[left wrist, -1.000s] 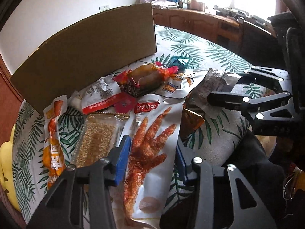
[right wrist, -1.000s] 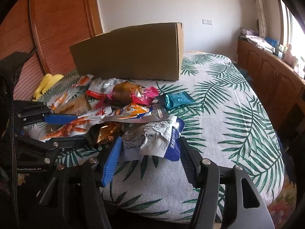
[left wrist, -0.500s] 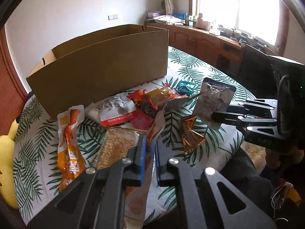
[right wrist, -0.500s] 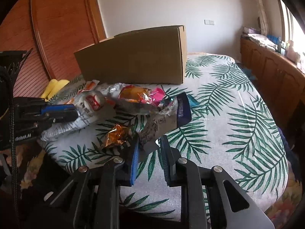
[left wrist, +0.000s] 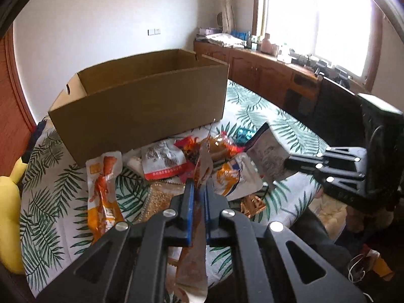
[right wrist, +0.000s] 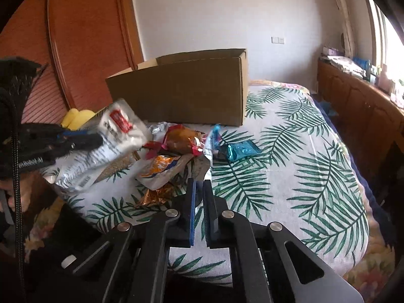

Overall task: Organize snacks
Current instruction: 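Close right tool on white blue-edged packet while left tool grasps white red-label packet, then carry both packets over the cardboard box and open both tools inside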

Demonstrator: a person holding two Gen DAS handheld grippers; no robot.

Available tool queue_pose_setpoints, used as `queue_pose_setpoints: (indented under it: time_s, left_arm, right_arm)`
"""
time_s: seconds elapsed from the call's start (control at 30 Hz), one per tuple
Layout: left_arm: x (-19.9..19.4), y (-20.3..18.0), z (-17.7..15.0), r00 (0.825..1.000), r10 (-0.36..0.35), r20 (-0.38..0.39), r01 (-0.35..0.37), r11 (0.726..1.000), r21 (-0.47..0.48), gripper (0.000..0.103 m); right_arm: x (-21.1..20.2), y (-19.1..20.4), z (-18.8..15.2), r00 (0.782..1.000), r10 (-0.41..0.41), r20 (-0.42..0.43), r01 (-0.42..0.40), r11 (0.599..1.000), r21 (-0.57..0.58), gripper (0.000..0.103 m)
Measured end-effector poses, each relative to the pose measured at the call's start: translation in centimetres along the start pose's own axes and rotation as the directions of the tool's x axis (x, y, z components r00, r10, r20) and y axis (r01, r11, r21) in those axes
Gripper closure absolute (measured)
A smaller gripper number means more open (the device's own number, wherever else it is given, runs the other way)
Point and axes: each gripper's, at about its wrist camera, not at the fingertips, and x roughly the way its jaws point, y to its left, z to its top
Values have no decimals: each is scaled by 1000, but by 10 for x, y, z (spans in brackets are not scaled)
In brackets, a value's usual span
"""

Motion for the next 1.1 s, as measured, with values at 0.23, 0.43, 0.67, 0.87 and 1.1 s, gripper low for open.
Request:
queue_pose_setpoints:
  time_s: [0.23, 0.43, 0.67, 0.87, 1.1]
  left_arm:
    - [-19, -2, 13, 998, -19, 52, 19, 1000, -6, 102]
    - [-24, 3, 21, 996, -17, 84, 19, 1000, -20, 102]
    - [-36, 8, 34, 991, -24, 129, 29, 999, -35, 102]
    - [-51, 14, 54, 985, -20, 173, 28, 999, -41, 102]
    - [-69, 30, 88, 972, 12, 235, -6, 1000, -27, 102]
  right_arm:
    - [-1, 4, 6, 1000, -13, 6, 13, 1000, -22, 103]
    - [-2, 6, 12, 999, -44, 9, 45, 998, -50, 103]
    - [-7, 7, 28, 997, -69, 23, 71, 993, -99, 103]
    - [-21, 9, 51, 995, -76, 69, 85, 987, -134, 103]
    - [-34, 13, 91, 988, -70, 135, 93, 981, -169, 103]
